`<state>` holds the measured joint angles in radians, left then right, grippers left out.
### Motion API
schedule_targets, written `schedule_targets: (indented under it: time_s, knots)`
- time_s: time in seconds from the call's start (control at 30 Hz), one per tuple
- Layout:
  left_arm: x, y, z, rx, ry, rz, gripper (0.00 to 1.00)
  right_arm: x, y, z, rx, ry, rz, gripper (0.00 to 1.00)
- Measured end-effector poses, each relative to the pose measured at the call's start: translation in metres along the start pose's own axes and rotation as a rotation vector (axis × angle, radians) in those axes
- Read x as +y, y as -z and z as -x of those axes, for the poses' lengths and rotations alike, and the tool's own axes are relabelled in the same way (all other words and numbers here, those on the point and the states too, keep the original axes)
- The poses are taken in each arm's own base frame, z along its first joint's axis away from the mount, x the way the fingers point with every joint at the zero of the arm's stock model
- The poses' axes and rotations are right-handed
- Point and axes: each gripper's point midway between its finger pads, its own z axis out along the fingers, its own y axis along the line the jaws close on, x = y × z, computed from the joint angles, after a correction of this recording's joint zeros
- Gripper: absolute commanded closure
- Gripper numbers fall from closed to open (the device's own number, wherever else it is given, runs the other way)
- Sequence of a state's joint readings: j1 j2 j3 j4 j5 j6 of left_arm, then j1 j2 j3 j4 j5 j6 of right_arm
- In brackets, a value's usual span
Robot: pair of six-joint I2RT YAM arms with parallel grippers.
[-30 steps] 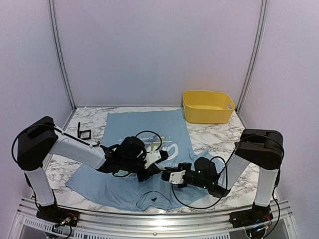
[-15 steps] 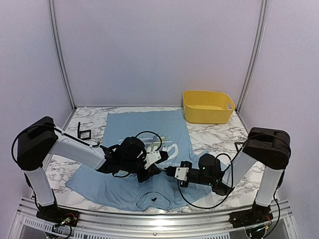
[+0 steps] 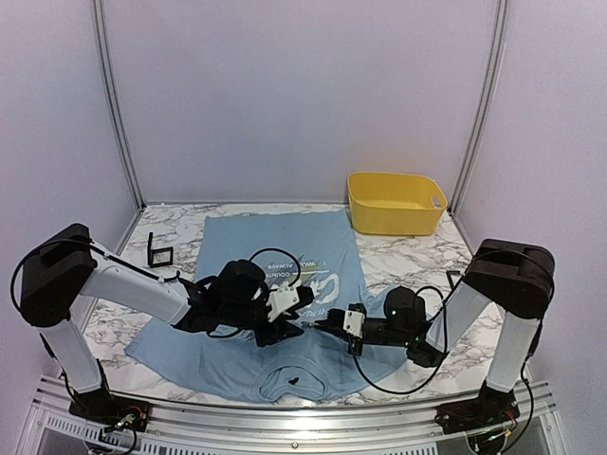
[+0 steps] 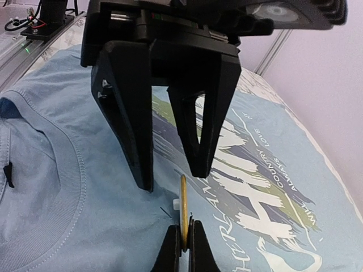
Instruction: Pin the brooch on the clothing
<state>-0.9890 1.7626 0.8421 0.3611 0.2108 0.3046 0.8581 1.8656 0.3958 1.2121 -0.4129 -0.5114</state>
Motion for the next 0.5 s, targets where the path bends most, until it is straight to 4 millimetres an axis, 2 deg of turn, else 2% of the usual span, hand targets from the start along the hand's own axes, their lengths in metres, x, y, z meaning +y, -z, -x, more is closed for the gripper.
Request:
schedule_targets:
  time_s: [0.2, 0.33, 0.43, 0.5]
  knots:
    - [0.0036, 0.0002, 0.0095, -0.038, -0.027, 0.015, 0.79, 0.0027, -0.0018, 0.0055, -0.024, -0.014, 0.027, 1.00]
    - [0.0028, -0.0002, 0.0105, -0.044, -0.039, 0.010, 0.84, 0.0015, -0.0026, 0.0075, -0.032, -0.017, 0.031, 1.00]
    - [0.0002, -0.0007, 0.0113, -0.050, -0.052, -0.005, 1.00, 0.0017, -0.0030, 0.0076, -0.033, -0.018, 0.036, 1.00]
    - [-0.0016, -0.0011, 0.0095, -0.045, -0.062, -0.014, 1.00, 0.0000, -0.0030, 0.0072, -0.031, -0.025, 0.032, 1.00]
